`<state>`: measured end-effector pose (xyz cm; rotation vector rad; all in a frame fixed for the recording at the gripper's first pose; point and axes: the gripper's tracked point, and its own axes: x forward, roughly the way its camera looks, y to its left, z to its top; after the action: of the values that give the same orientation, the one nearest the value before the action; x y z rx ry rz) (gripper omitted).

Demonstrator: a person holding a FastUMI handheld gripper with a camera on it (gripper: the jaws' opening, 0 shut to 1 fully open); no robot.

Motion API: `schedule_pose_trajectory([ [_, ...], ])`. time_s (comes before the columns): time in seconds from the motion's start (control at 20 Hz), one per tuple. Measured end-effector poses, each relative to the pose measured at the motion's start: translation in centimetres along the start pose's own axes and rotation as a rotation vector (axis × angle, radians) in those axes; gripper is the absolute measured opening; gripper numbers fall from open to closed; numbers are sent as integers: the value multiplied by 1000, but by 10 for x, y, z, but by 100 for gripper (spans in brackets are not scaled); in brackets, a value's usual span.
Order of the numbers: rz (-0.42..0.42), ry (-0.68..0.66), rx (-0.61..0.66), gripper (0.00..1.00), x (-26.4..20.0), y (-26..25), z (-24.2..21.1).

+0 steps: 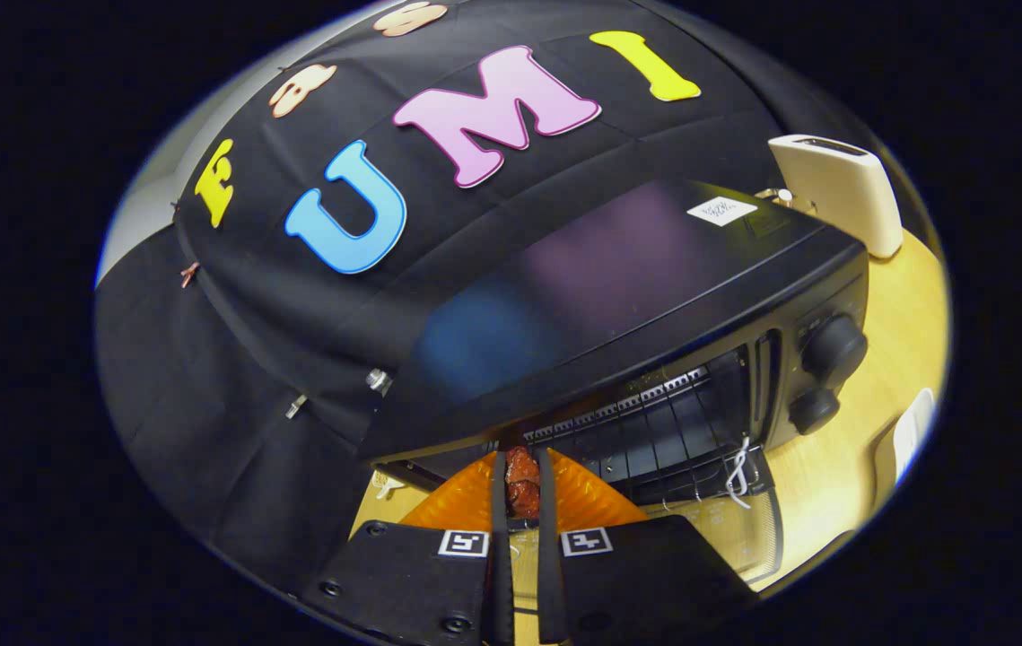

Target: Open the toaster oven, put the food inside, and close the toaster oven door.

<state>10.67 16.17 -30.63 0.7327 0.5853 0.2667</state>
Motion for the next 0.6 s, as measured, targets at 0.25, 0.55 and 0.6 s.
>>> schedule_pose_trajectory([
  [0.25, -18, 2, 7, 15, 22, -21, -9],
  [0.55, -124, 32, -46, 24, 24, -55, -12],
  [0.6, -154, 39, -53, 28, 25, -63, -13],
])
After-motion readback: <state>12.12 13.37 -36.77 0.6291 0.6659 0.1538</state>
